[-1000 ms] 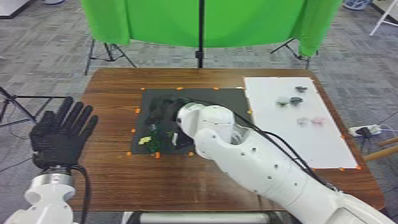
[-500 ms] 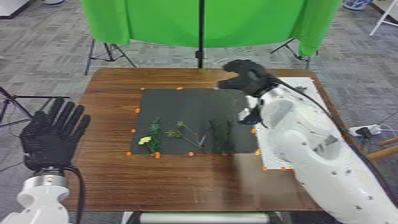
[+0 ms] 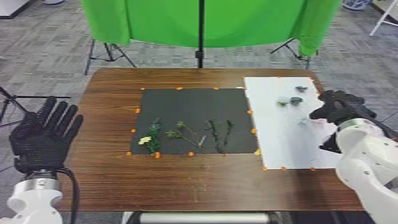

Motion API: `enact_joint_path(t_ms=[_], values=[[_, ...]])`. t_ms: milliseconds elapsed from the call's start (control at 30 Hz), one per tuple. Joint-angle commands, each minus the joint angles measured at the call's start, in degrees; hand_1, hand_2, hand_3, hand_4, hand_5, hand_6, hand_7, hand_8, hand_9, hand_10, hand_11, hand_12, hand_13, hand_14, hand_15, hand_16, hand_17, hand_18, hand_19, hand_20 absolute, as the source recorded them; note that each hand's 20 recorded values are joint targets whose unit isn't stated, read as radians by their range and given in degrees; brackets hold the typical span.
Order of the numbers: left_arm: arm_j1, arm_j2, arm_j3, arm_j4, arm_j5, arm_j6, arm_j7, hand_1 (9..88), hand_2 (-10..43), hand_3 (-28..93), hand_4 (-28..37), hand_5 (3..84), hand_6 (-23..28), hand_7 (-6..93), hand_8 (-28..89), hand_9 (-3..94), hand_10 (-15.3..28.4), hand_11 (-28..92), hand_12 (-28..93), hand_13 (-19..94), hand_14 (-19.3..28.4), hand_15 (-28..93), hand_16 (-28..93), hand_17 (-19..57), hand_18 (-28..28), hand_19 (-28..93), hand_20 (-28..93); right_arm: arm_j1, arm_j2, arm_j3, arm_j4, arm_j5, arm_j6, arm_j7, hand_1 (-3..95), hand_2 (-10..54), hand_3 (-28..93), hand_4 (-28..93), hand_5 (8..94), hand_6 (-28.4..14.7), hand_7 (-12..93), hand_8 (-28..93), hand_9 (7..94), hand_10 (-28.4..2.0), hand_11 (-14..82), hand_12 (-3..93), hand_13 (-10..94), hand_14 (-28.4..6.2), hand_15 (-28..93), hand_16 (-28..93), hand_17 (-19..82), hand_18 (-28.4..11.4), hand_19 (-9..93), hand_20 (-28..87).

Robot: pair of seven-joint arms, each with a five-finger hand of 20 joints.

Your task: Arrange flowers

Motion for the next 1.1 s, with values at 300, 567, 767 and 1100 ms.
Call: enact_joint_path(t_ms=[300, 567, 767, 1100], values=[[0.15, -0.31, 1.69, 0.20, -0.27, 0.67, 0.07, 25.2, 14.1, 81, -28.2, 41.2, 8.4, 7.9, -7, 31.5, 13.2, 14, 11, 26, 12.9, 25, -3, -3.8, 12.1, 22, 14, 4.70, 1.30, -7.30, 6.28, -1.28, -3.36, -4.13, 44.7, -9.5, 79, -28, 44.2, -3.9, 12, -11, 41.5, -12.7, 10.4, 12.1, 36, -15.7, 35, 19, 16, -23.0, 74, 36], [-0.04, -0.59, 1.91, 0.63, -0.38, 0.88, -0.36, 25.5, 14.2, 81, -28.2, 41.3, 8.4, 7.9, -7, 31.5, 13.4, 14, 11, 26, 13.0, 25, -3, -3.8, 12.1, 22, 14, 9.26, 1.29, -15.77, 15.70, -4.85, 9.03, -4.34, 56.0, -9.5, 74, -28, 56.4, -1.0, 16, -13, 55.4, -11.5, 14.7, 12.9, 46, -13.1, 47, 17, 24, -21.7, 81, 44], [0.20, -0.68, 1.75, 0.49, -0.19, 0.74, -0.39, 25.6, 14.3, 81, -28.2, 41.3, 8.4, 7.9, -7, 31.4, 13.3, 14, 11, 26, 13.0, 25, -3, -3.8, 12.1, 22, 14, 9.05, 1.30, -17.73, 14.75, -7.39, 18.16, -6.01, 66.3, -9.5, 61, -28, 75.5, 0.6, 27, 0, 81.2, -9.8, 6.3, 32.6, 60, -9.6, 41, 38, 28, -19.7, 82, 46], [0.50, -0.64, 2.53, 0.45, -0.29, 0.99, -0.82, 25.7, 14.2, 81, -28.2, 41.3, 8.4, 7.9, -7, 31.5, 13.4, 14, 11, 26, 13.0, 25, -3, -3.7, 12.0, 22, 14, 23.46, -3.65, -25.84, 6.86, 0.24, 13.13, -8.54, 65.0, -9.5, 64, -28, 76.2, 0.1, 31, 4, 82.1, -10.5, 5.2, 33.2, 61, -9.3, 40, 40, 28, -19.9, 82, 46]])
